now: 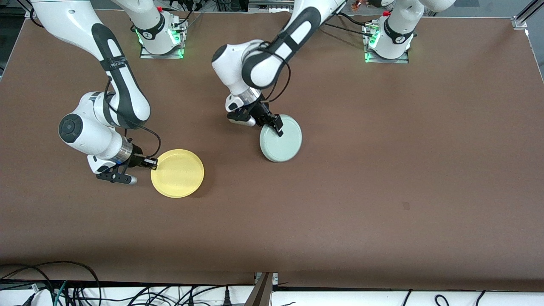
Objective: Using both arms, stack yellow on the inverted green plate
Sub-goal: 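Lower the inverted green plate beside the yellow plate with the left gripper, then open the left gripper and raise it off the green plate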
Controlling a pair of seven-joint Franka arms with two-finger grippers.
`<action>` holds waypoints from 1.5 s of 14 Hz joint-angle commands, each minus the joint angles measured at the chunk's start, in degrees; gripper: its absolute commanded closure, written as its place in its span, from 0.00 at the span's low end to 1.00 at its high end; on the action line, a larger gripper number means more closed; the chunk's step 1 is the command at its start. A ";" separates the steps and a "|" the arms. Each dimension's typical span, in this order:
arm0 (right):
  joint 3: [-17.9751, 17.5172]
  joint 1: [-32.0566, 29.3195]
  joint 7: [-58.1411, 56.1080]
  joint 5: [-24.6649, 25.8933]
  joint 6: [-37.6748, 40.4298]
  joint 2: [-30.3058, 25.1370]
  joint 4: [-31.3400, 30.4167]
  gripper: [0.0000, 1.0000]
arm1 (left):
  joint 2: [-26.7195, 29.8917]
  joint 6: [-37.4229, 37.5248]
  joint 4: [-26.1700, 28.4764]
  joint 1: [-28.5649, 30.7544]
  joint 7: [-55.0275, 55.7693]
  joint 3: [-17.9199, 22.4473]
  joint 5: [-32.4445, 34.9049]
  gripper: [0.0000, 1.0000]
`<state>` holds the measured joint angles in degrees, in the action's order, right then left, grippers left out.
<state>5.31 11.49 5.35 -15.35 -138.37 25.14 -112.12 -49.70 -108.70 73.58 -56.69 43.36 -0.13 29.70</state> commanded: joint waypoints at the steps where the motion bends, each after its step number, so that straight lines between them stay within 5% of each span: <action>1: -0.30 -0.50 0.28 -1.17 0.82 0.53 1.56 1.00 | 0.65 -5.10 -0.98 3.77 -0.30 -0.66 -8.14 0.00; 7: -0.30 -0.68 0.45 -1.43 0.64 0.62 1.82 1.00 | 3.28 -10.48 -1.16 10.61 -1.17 -0.57 -18.53 0.00; 12: -1.00 0.11 0.54 -6.00 0.91 0.62 2.70 1.00 | 12.07 1.01 -0.19 19.76 -3.88 -0.57 -17.84 0.00; 18: -7.94 4.40 0.81 -22.68 -0.15 1.67 2.79 1.00 | 21.64 11.30 -0.19 32.48 -27.77 -0.48 -18.71 0.00; 21: -7.95 11.69 6.67 -23.67 -1.11 2.20 2.79 1.00 | 27.09 15.78 -0.02 40.13 -41.04 -0.92 -22.90 0.00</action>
<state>-2.88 19.07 8.31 -37.63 -138.74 26.30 -110.58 -27.30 -95.52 71.69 -21.13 10.15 -0.04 11.33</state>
